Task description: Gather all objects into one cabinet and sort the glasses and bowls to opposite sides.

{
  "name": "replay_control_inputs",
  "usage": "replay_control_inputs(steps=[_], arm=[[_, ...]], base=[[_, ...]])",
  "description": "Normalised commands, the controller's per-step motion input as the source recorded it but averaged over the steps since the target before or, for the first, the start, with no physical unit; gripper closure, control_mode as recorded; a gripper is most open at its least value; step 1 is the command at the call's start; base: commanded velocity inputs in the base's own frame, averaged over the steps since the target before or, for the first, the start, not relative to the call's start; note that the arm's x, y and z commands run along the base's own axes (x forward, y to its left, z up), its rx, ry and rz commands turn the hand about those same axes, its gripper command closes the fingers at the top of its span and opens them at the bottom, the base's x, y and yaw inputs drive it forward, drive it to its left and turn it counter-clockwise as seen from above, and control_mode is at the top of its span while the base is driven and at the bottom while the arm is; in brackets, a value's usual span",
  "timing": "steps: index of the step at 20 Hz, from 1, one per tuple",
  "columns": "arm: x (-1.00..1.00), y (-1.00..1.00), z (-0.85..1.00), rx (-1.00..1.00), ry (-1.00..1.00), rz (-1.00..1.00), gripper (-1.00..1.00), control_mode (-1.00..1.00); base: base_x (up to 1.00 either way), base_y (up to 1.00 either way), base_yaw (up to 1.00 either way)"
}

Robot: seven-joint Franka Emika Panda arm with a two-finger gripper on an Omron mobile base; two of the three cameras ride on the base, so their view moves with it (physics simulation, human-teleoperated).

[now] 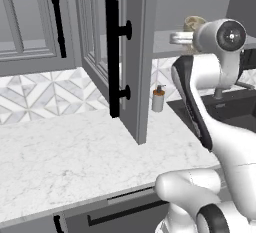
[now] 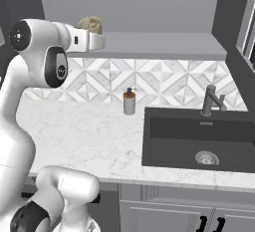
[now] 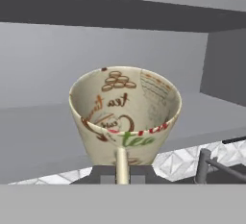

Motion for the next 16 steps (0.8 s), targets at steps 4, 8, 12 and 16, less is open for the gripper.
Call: replay_control_inputs(steps=[4,8,12,16], arm=[[-1.0,-0.19,0.06,0.0,-0.2,0.0,1.0,-1.0],[0.0,0.0,0.0,0.0,0.0,0.0,1.0,1.0],[0.0,0.0,0.0,0.0,0.0,0.0,1.0,1.0],[0.0,0.0,0.0,0.0,0.0,0.0,1.0,1.0]], base=[[0.0,0.0,0.0],[-0.45,-0.11,0.0],[-0.46,-0.08,0.0],[-0.99,-0.31,0.0]])
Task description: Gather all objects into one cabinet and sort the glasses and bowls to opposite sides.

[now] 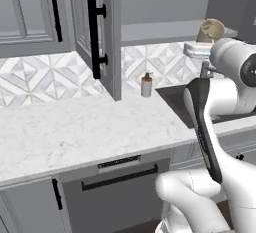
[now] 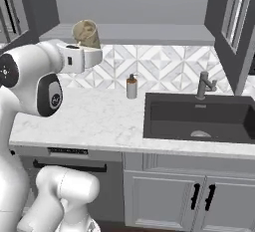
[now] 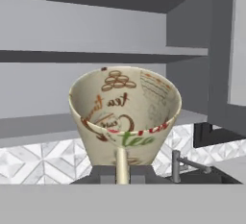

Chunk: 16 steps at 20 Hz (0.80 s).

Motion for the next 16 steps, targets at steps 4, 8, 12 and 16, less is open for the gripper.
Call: replay_control_inputs(steps=[4,8,12,16], arm=[[0.0,0.0,0.0,0.0,0.0,0.0,1.0,1.0],[0.0,0.0,0.0,0.0,0.0,0.0,1.0,1.0],[0.0,0.0,0.0,0.0,0.0,0.0,1.0,1.0],[0.0,0.0,0.0,0.0,0.0,0.0,1.0,1.0]], base=[[-1.0,-0.41,0.0],[-1.0,-0.4,0.0],[-1.0,-0.24,0.05],[-0.88,-0.03,0.32]])
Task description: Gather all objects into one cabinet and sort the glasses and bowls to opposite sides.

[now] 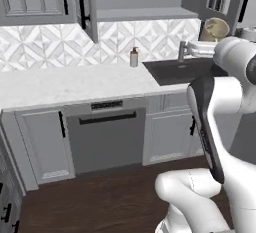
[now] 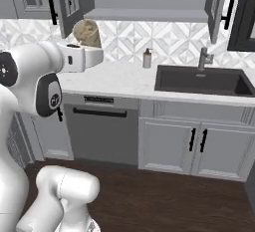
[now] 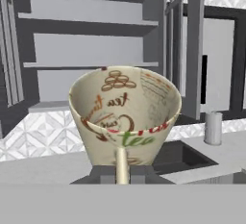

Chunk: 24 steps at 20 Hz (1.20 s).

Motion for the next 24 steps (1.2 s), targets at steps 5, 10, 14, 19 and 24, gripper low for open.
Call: replay_control_inputs(steps=[5,10,14,19,24], arm=[[0.0,0.0,0.0,0.0,0.0,0.0,1.0,1.0],[0.0,0.0,0.0,0.0,0.0,0.0,1.0,1.0],[0.0,0.0,0.0,0.0,0.0,0.0,1.0,1.0],[0.0,0.0,0.0,0.0,0.0,0.0,1.0,1.0],[0.0,0.0,0.0,0.0,0.0,0.0,1.0,1.0]], base=[[-0.66,0.0,0.51],[-0.55,0.0,0.65],[-0.58,0.0,0.7],[-0.55,0.0,0.71],[-0.53,0.0,0.7]])
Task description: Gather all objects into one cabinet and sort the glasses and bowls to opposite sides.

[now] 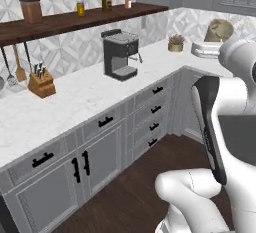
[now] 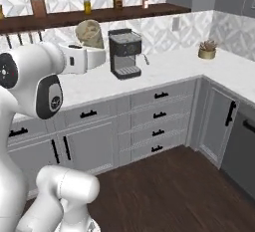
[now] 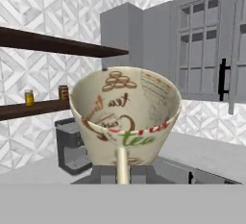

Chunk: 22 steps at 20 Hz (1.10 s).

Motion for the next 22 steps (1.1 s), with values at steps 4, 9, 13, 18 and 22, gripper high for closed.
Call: replay_control_inputs(steps=[4,9,13,18,22], arm=[[0.0,0.0,0.0,0.0,0.0,0.0,1.0,1.0],[0.0,0.0,0.0,0.0,0.0,0.0,1.0,1.0],[0.0,0.0,0.0,0.0,0.0,0.0,1.0,1.0],[0.0,0.0,0.0,0.0,0.0,0.0,1.0,1.0],[0.0,0.0,0.0,0.0,0.0,0.0,1.0,1.0]], base=[[-0.55,0.0,0.67],[-0.52,0.15,0.61],[-0.55,0.3,0.61],[-0.49,0.41,0.54],[-0.17,0.68,0.25]])
